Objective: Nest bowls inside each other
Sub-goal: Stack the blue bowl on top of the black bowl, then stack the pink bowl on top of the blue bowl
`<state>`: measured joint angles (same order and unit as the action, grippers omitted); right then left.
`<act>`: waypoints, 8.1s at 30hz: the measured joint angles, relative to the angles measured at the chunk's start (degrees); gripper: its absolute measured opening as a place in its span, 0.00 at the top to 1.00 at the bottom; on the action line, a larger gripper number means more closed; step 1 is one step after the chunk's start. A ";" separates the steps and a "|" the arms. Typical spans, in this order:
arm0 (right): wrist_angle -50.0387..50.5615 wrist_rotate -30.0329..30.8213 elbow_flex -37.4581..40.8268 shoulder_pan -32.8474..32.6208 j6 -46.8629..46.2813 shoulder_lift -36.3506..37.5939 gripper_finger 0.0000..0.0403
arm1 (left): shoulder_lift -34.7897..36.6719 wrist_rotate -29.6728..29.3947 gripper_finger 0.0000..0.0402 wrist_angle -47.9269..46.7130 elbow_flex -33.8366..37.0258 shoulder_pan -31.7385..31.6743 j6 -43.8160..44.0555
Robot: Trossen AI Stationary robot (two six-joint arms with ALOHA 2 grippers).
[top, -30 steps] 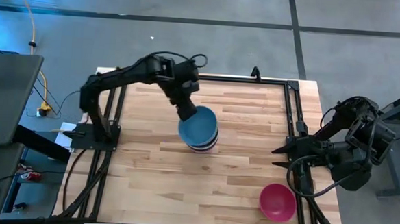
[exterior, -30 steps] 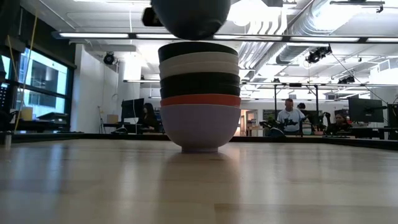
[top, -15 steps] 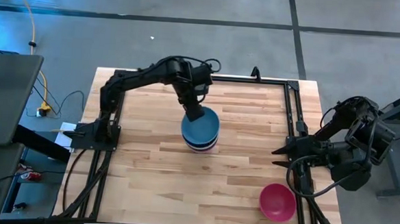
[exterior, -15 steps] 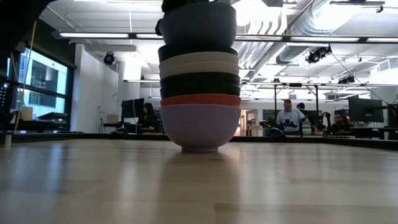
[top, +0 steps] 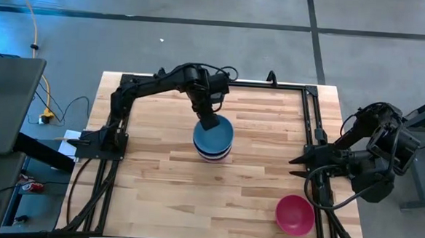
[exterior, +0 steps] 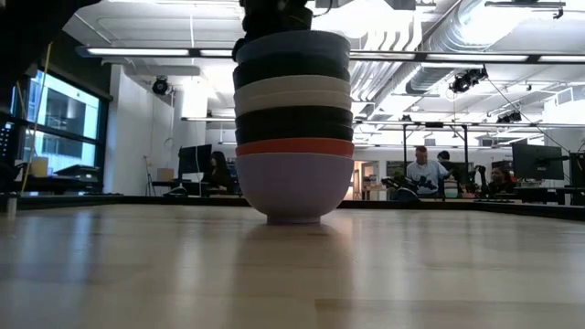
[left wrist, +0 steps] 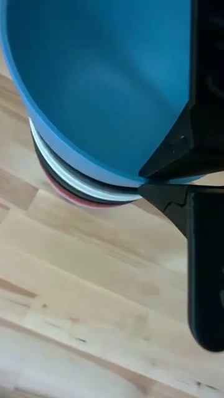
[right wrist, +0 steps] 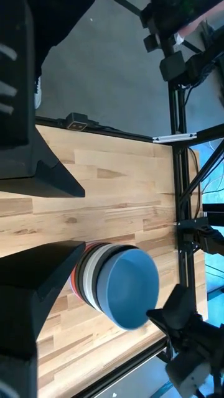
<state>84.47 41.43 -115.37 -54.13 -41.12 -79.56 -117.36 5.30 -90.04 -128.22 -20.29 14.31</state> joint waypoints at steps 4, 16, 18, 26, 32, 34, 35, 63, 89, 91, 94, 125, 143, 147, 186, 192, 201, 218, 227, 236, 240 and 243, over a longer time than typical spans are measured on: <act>-0.02 0.00 0.00 0.00 0.00 0.01 0.72 | -1.36 0.22 1.00 -0.02 0.00 0.04 -0.54; 0.50 -0.02 0.00 0.00 -0.46 0.01 0.72 | -2.01 1.69 1.00 0.02 0.00 0.00 -1.47; 0.58 -0.02 0.00 0.00 -0.46 0.01 0.72 | -2.01 2.16 1.00 0.02 0.00 -0.02 -1.51; 0.63 -0.02 0.00 0.00 -0.44 0.01 0.72 | -2.01 4.22 1.00 0.02 0.00 0.07 -2.17; 0.63 -0.02 0.00 0.00 -0.44 0.01 0.72 | -2.01 4.94 0.89 0.04 0.00 0.75 -2.41; 0.63 -0.02 0.00 0.00 -0.44 0.01 0.72 | -2.01 4.55 0.83 0.03 0.00 0.76 -2.05; 0.63 -0.02 0.00 0.00 -0.44 0.01 0.72 | -2.01 4.46 0.81 0.04 0.00 0.74 -2.01; 4.97 -24.83 23.27 0.47 -46.52 0.54 0.72 | 24.25 3.04 0.67 3.21 0.00 -1.27 -11.52; -13.28 -57.00 55.31 -0.04 -63.10 0.54 0.72 | 39.16 2.99 0.67 12.33 -0.02 3.36 -8.94; -15.26 -57.33 56.65 -0.04 -62.95 0.54 0.72 | 38.90 3.02 0.67 12.31 -0.02 3.60 -8.94; -18.08 -57.39 58.52 -0.04 -62.98 0.54 0.72 | 38.81 3.02 0.67 12.33 -0.02 3.89 -8.94; -24.29 -59.88 64.89 0.13 -68.26 0.56 0.91 | 38.75 3.34 0.67 12.39 -0.02 3.87 -7.89; -32.44 -58.14 68.22 0.13 -70.79 0.56 0.86 | 38.77 6.08 0.67 12.37 -0.02 3.87 -6.97; -33.57 -58.12 68.87 0.13 -71.58 0.54 0.83 | 38.77 6.09 0.67 12.37 -0.02 3.87 -6.41; -32.60 -58.34 66.66 0.13 -70.90 0.56 0.83 | 38.77 6.08 0.67 12.37 -0.02 3.87 -7.36; -31.98 -57.94 66.63 0.13 -70.78 0.58 0.98 | 38.77 6.08 0.67 12.35 -0.02 3.86 -7.03; -34.59 -56.15 66.58 0.49 -74.38 0.63 1.00 | 38.77 6.08 0.67 12.24 -0.02 3.87 -7.43; -33.20 -44.36 55.83 9.03 -68.10 4.86 1.00 | 44.39 4.00 0.67 8.22 0.02 3.82 -15.66; -26.60 -33.87 48.47 16.07 -56.05 5.06 1.00 | 52.22 1.54 0.67 13.22 0.02 3.82 -18.08; -26.58 -28.53 43.84 21.74 -43.27 5.06 1.00 | 57.36 -1.56 0.67 18.28 5.65 3.82 -19.93; -26.51 -27.64 41.35 23.21 -39.80 5.06 1.00 | 62.14 -3.00 0.67 22.65 14.75 3.82 -19.47; -25.28 -28.53 39.75 24.48 -39.39 5.06 1.00 | 66.28 -6.48 0.67 25.10 22.21 3.85 -18.92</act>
<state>59.18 12.90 -75.62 -29.65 -80.51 -74.50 -51.08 -1.18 -64.94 -106.01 -16.45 -4.62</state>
